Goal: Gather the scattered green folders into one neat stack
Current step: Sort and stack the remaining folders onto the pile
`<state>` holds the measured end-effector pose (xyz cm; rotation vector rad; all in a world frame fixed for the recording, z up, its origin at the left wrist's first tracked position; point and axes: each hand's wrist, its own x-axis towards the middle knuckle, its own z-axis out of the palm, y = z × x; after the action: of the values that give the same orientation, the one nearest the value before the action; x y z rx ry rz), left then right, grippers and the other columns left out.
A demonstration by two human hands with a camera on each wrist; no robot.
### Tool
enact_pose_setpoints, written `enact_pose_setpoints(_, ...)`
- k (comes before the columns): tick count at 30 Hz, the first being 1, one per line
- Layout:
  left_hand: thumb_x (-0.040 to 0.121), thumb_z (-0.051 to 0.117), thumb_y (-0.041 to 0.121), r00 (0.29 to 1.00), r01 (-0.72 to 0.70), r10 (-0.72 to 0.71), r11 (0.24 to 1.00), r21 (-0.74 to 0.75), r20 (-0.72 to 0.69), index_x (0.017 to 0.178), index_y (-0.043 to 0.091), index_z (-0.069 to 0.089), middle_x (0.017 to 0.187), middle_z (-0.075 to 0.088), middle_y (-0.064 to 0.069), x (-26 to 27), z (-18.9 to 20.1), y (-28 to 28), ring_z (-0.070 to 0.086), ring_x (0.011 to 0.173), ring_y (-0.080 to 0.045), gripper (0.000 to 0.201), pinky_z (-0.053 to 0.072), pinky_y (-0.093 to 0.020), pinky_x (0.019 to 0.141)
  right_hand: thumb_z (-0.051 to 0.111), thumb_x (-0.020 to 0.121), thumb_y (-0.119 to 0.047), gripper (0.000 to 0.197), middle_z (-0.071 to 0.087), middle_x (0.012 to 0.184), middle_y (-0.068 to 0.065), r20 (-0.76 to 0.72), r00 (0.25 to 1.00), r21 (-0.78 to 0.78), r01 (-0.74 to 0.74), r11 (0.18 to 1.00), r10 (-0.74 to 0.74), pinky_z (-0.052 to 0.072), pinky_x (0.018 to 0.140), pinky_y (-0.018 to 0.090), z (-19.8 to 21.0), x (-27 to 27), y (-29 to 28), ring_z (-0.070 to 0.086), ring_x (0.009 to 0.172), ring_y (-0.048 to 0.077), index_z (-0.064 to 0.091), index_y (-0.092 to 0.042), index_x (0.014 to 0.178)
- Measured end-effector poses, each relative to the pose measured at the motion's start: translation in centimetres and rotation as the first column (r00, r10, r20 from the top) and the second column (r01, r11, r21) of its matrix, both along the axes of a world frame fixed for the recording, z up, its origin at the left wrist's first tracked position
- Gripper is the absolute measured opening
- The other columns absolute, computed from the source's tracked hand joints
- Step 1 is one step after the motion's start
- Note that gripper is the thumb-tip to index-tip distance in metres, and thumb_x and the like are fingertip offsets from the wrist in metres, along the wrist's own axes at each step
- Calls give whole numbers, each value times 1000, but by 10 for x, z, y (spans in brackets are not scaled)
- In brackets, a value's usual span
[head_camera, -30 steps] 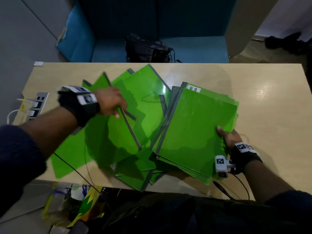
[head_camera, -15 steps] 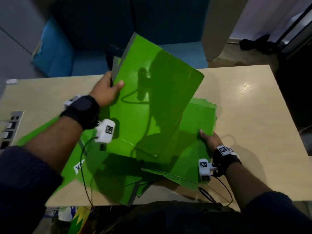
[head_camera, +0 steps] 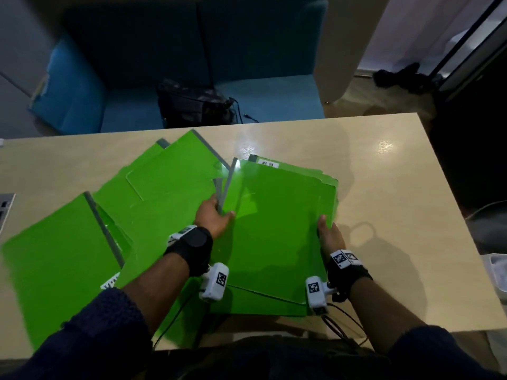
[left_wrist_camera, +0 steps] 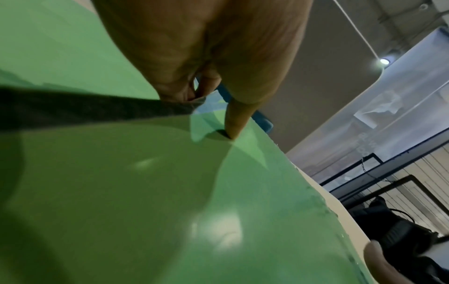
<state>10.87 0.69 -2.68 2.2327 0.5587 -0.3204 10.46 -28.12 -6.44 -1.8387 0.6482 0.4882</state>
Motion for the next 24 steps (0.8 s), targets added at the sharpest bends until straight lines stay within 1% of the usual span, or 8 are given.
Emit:
enact_pose_setpoints(5,87,69,30,968,246,-248,968,-49,-38,154,14,21,158,28,-7,-9,-8,-8,34,141,-23,84,30,-33,115,71,77,-60,72,67,122,7,70,998,110,-12,994,4,56,82,43,-9,-6,-5,66,101,29,54,-22,135)
enact_pose_setpoints(8,91,64,29,949,310,-312,950,-43,-49,153,15,23,158,27,-7,-8,-11,3,32,143,-23,75,28,-31,116,75,84,-36,57,67,115,6,80,997,174,7,985,-21,54,65,30,-9,-9,-6,66,88,18,54,-19,133)
enact_pose_setpoints(13,90,66,27,864,504,-498,847,172,-76,149,23,35,158,27,-2,-8,9,41,28,145,-22,68,26,-30,115,78,81,-32,57,69,114,11,64,990,228,111,967,-129,55,76,42,-7,-10,-11,68,93,31,56,-16,131)
enact_pose_setpoints(16,82,73,24,655,740,-700,518,428,-285,152,34,23,163,11,3,-14,15,57,12,150,-22,86,31,-43,116,79,76,-40,62,70,112,14,109,989,234,74,969,-101,56,69,37,1,-9,-23,68,91,29,57,-17,130)
enact_pose_setpoints(18,82,70,17,412,858,-812,194,476,-412,152,35,17,163,-1,4,-21,16,51,0,150,-22,90,22,-53,118,83,57,-60,84,72,104,11,120,987,201,79,976,-104,57,58,35,9,-7,-35,71,82,26,60,-17,125)
enact_pose_setpoints(20,86,66,19,142,909,-843,-96,405,-519,154,32,10,162,-11,2,-28,16,36,-10,149,-20,89,6,-57,119,80,73,-47,69,71,108,15,116,988,185,82,979,-105,56,58,32,13,-4,-50,71,85,30,58,-12,128)
enact_pose_setpoints(22,90,59,18,3,913,-797,-244,326,-604,154,29,9,163,-7,0,-29,15,22,-8,150,-21,82,3,-57,119,69,89,-23,48,67,116,21,127,986,180,84,980,-108,52,70,33,15,-1,-63,67,99,37,56,-8,133)
enact_pose_setpoints(24,94,50,14,-34,885,-792,-307,349,-610,154,25,19,163,9,-3,-23,17,18,5,151,-25,68,6,-57,119,67,91,-19,47,66,119,23,113,988,189,80,979,-102,51,73,34,12,-1,-72,66,100,38,55,-7,134)
